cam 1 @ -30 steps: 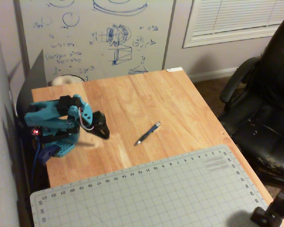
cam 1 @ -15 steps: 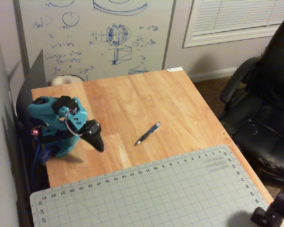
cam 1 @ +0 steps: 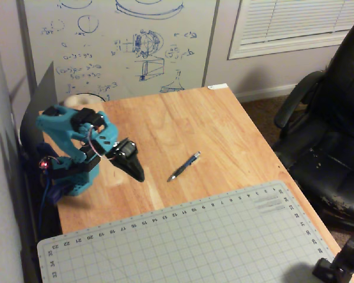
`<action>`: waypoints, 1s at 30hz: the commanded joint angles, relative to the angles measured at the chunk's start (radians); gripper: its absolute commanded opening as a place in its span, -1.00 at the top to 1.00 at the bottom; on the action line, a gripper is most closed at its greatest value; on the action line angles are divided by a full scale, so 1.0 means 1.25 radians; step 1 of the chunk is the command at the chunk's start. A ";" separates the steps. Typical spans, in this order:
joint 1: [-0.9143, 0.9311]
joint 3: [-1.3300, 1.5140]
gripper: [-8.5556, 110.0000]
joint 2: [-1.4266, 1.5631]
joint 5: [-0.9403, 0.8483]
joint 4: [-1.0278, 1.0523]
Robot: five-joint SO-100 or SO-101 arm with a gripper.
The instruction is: Touch the pen.
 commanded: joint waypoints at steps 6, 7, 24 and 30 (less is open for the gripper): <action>0.002 -0.298 0.85 -0.387 0.010 -0.025; 0.002 -0.326 0.85 -0.422 0.010 -0.021; 0.005 -0.645 0.85 -1.004 0.010 0.043; 0.004 -0.674 0.85 -1.123 0.009 0.042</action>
